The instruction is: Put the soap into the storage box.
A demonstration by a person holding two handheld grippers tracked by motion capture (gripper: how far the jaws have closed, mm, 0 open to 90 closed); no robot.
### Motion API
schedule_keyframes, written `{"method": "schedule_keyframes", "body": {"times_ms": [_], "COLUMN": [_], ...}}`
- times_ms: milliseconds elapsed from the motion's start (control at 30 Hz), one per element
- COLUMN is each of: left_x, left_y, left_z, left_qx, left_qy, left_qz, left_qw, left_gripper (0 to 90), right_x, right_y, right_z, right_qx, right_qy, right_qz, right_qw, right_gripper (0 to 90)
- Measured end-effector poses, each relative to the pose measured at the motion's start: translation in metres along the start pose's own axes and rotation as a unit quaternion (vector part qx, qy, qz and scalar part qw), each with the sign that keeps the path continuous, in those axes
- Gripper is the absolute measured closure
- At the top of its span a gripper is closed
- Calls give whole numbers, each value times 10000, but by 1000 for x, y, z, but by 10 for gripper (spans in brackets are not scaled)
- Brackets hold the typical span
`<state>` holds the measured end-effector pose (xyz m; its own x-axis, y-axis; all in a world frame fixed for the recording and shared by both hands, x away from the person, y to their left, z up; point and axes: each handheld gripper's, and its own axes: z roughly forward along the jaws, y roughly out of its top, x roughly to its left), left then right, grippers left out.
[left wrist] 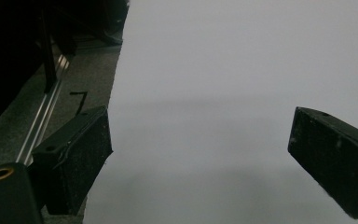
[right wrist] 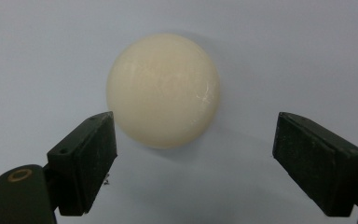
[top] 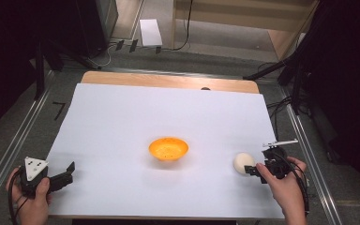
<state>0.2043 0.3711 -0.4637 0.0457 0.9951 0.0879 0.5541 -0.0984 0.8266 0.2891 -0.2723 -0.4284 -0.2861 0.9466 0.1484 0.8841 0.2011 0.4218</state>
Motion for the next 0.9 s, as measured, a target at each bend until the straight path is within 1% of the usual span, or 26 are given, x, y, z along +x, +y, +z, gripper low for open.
{"method": "schedule_keyframes", "body": {"times_ms": [33, 133, 233, 333, 433, 500, 567, 600, 700, 733, 767, 833, 867, 900], "left_x": [0, 0, 0, 0, 0, 0, 0, 0, 0, 0, 0, 0, 0, 0], "left_y": [0, 0, 0, 0, 0, 0, 0, 0, 0, 0, 0, 0, 0, 0], "left_z": [0, 0, 0, 0, 0, 0, 0, 0, 0, 0, 0, 0, 0, 0], "left_qx": [-3, -4, 1, 0, 2, 5, 1, 1, 0, 0, -2, -1, 2, 5], "left_qy": [0, 2, -2, 1, -4, -6, -3, -2, -11, -11, -12, -8, -14, -25], "left_qz": [-1, 3, 14, 1, 14, 6, 7, 4, 14, 14, 14, 11, 2, 11], "left_qw": [10000, 10000, 10000, 10000, 10000, 10000, 10000, 10000, 10000, 10000, 10000, 10000, 10000, 10000], "left_gripper": [67, 67, 67, 67, 67, 66, 67, 67, 67, 67, 67, 67, 66, 66], "right_x": [2, 4, 6, 7, 12, 15, 16, 18, 21, 21, 23, 25, 25, 24], "right_y": [2, 4, 8, 10, 14, 16, 17, 20, 22, 22, 22, 22, 22, 21], "right_z": [1, 2, 6, 7, 10, 12, 13, 14, 14, 14, 15, 17, 18, 21], "right_qx": [24, 82, 169, 183, 192, 193, 199, 178, 151, 151, 159, 180, 193, 192], "right_qy": [-8, -1, -57, -39, -39, -118, -123, -113, -55, -55, -63, -146, -172, -225], "right_qz": [-19, 39, 90, 117, 186, 226, 255, 367, 381, 381, 422, 415, 455, 438], "right_qw": [10000, 10000, 9998, 9998, 9996, 9995, 9994, 9991, 9991, 9991, 9990, 9989, 9986, 9986], "right_gripper": [141, 141, 142, 143, 147, 147, 147, 154, 201, 201, 217, 217, 220, 253]}}
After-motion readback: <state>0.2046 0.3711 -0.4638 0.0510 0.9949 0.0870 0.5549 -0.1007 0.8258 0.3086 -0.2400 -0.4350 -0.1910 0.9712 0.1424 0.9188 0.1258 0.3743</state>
